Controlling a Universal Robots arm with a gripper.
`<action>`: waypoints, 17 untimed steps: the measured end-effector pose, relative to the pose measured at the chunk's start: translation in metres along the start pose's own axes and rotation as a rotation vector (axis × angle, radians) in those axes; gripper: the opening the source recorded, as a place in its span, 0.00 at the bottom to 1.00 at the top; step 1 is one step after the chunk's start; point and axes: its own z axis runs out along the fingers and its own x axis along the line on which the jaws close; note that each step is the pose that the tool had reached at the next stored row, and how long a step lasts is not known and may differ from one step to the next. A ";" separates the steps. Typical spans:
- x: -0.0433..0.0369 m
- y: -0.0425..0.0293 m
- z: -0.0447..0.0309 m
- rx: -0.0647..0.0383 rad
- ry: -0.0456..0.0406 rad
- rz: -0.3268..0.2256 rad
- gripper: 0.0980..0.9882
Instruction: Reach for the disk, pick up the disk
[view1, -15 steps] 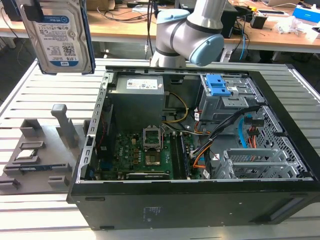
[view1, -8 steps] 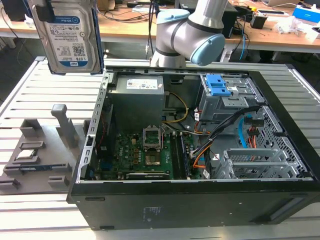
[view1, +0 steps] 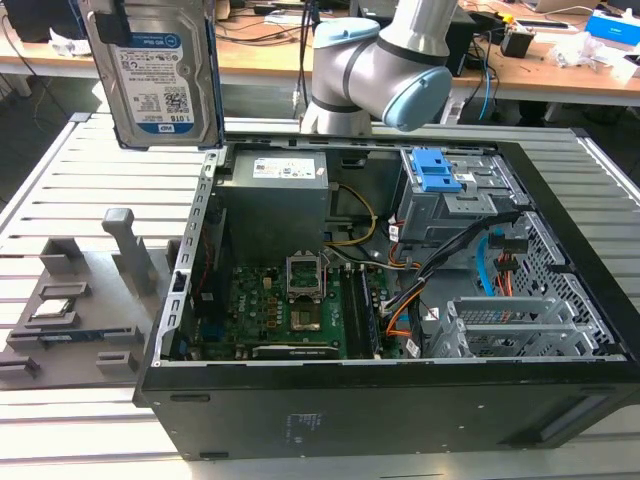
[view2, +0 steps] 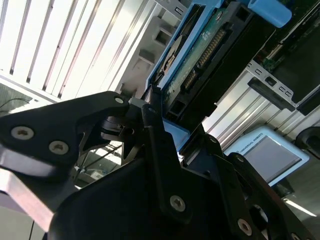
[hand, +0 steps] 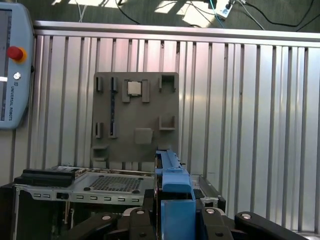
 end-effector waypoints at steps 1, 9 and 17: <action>0.0001 -0.0030 -0.0002 0.000 0.0000 0.000 0.30; 0.0014 -0.0281 -0.0011 0.000 0.0000 0.000 0.30; 0.0026 -0.0503 -0.0020 0.000 0.0000 0.000 0.30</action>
